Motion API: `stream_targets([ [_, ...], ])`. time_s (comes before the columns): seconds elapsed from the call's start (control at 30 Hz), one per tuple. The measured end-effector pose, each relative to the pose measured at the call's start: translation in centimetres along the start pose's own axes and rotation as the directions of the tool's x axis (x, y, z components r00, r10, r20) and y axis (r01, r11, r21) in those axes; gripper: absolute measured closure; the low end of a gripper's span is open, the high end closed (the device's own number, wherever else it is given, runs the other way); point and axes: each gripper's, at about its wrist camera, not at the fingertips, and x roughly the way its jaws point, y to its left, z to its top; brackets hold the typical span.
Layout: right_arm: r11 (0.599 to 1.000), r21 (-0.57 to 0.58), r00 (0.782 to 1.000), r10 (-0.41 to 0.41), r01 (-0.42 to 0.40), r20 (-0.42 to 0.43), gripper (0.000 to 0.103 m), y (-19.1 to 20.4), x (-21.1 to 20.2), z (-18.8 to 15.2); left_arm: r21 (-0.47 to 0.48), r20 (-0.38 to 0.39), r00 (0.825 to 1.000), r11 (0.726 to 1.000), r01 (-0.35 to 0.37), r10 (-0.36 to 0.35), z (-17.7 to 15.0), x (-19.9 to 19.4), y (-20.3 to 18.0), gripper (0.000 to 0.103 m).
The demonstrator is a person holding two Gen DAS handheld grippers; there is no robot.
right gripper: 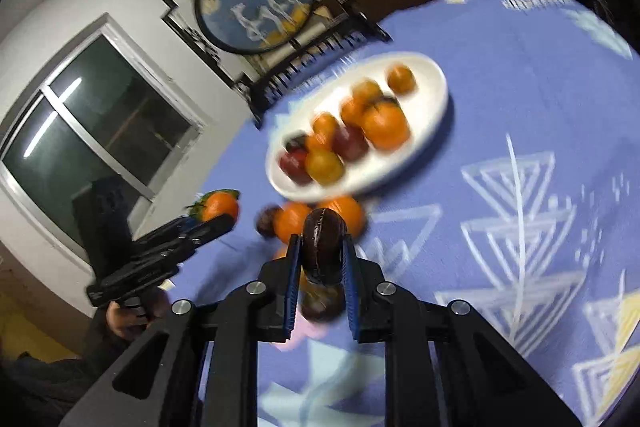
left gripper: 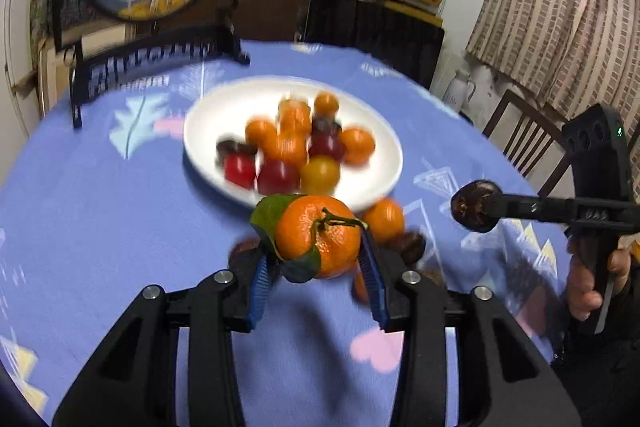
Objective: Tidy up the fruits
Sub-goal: 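Carry both fruits over the white plate and open both grippers, then grasp a dark mangosteen with the left gripper while the right gripper grasps another mangosteen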
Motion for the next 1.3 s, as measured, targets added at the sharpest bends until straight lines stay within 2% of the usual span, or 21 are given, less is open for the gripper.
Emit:
stream_targets([
  [0.17,0.999,0.033,0.999,-0.037,0.036,0.014,0.083,0.3,0.8,5.2,0.026,0.002,1.0,0.999,-0.032,0.031,4.8,2.7,0.7,0.063],
  [0.4,0.991,0.08,0.994,-0.111,0.11,-0.002,0.082,-2.0,7.6,11.4,-0.02,-0.069,0.996,0.999,-0.051,0.049,9.4,9.8,3.1,0.063],
  [0.47,0.99,0.077,0.993,-0.12,0.12,-0.011,0.078,-2.3,9.2,12.3,-0.041,-0.079,0.995,0.997,-0.07,0.067,9.7,10.7,3.5,0.06],
  [0.5,0.988,0.081,0.992,-0.129,0.129,-0.007,0.071,-2.5,9.5,12.4,-0.056,-0.073,0.994,0.995,-0.08,0.076,9.7,10.7,3.8,0.05],
  [0.53,0.987,0.084,0.991,-0.137,0.137,0.002,0.069,-2.5,9.5,12.3,-0.065,-0.062,0.995,0.995,-0.079,0.075,9.5,10.4,3.9,0.04],
  [0.6,0.989,0.063,0.991,-0.136,0.135,0.009,0.069,-2.1,8.8,11.6,-0.069,-0.03,0.997,0.995,-0.078,0.076,9.0,8.8,4.0,0.032],
  [0.67,0.988,0.031,0.988,-0.154,0.153,0.014,0.068,-1.4,7.8,10.6,-0.056,-0.024,0.998,0.996,-0.065,0.064,8.2,7.5,3.7,0.032],
  [0.77,0.988,0.006,0.988,-0.156,0.156,0.014,0.062,-0.9,5.9,8.5,-0.008,-0.031,0.998,0.998,-0.056,0.055,6.2,5.6,2.9,0.032],
  [0.87,0.985,-0.012,0.985,-0.172,0.172,0.014,0.059,-0.5,4.0,5.8,0.037,-0.073,0.995,0.997,-0.06,0.063,3.4,4.4,2.2,0.032],
  [0.97,0.985,-0.007,0.985,-0.174,0.174,0.013,0.059,-0.5,2.3,3.4,0.089,-0.139,0.986,0.993,-0.076,0.088,0.3,4.2,1.9,0.032],
  [1.07,0.983,-0.004,0.983,-0.185,0.185,0.017,0.058,-0.8,0.8,1.1,0.127,-0.202,0.97,0.985,-0.114,0.138,-2.1,5.1,2.4,0.032],
  [1.13,0.982,0.004,0.982,-0.188,0.188,0.012,0.058,-0.9,0.3,-0.2,0.117,-0.222,0.962,0.984,-0.137,0.16,-2.7,5.8,3.0,0.032],
  [1.27,0.981,0.008,0.981,-0.194,0.194,-0.015,0.058,-1.1,0.4,-1.9,0.098,-0.181,0.972,0.986,-0.134,0.15,-1.9,6.3,3.4,0.033],
  [1.3,0.981,0.008,0.981,-0.194,0.194,-0.026,0.058,-1.0,0.6,-2.1,0.102,-0.187,0.972,0.987,-0.125,0.143,-1.8,6.9,3.4,0.041],
])
